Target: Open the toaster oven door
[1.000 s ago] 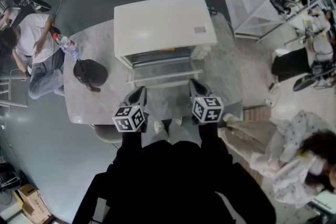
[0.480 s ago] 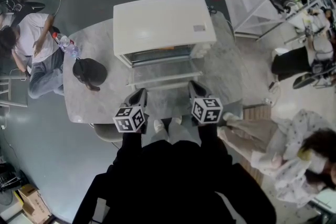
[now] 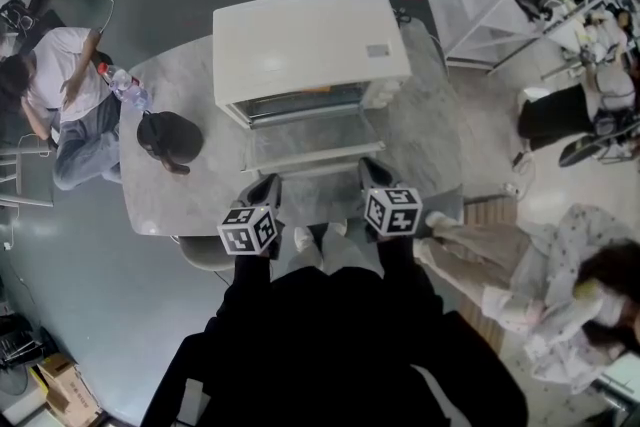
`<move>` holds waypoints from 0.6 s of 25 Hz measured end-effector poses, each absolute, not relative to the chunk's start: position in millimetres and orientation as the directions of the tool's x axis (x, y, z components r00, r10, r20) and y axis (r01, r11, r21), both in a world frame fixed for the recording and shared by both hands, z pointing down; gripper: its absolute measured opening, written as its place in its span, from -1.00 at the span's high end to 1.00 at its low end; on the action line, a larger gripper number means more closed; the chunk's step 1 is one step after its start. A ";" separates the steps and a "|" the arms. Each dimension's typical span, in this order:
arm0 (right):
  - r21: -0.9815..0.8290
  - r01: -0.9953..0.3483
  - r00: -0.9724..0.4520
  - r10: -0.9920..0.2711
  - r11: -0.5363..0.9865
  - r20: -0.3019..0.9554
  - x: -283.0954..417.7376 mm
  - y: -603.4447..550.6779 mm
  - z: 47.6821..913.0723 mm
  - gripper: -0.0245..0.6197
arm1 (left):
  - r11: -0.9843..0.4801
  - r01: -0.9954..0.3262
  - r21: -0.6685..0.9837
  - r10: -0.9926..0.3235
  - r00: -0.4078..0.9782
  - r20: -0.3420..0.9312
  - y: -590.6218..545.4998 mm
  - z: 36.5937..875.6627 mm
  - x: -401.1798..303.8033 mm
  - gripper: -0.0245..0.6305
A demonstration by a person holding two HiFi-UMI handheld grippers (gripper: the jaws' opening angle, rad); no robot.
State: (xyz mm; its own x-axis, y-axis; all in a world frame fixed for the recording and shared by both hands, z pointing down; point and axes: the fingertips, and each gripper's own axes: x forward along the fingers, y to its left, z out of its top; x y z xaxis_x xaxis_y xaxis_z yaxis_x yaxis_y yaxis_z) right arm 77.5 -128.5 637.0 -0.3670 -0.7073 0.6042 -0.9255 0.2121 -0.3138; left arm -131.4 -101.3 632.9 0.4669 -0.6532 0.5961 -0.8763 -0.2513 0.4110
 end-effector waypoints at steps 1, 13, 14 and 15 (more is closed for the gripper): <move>-0.314 -0.926 -0.366 -0.705 0.211 0.607 77.7 -127.6 638.7 0.91 | -0.252 -0.876 0.411 -0.649 0.468 0.600 -100.3 634.4 -131.3 0.92; -0.315 -0.927 -0.365 -0.682 0.203 0.634 80.2 -119.7 651.1 0.91 | -0.244 -0.887 0.392 -0.623 0.453 0.638 -99.8 646.4 -136.5 0.92; -0.319 -0.926 -0.367 -0.680 0.201 0.635 80.0 -119.3 651.9 0.91 | -0.241 -0.888 0.391 -0.623 0.451 0.639 -99.6 647.1 -137.1 0.92; -0.325 -0.925 -0.368 -0.677 0.197 0.637 79.8 -118.5 652.8 0.91 | -0.238 -0.889 0.390 -0.621 0.449 0.643 -99.0 648.2 -137.6 0.92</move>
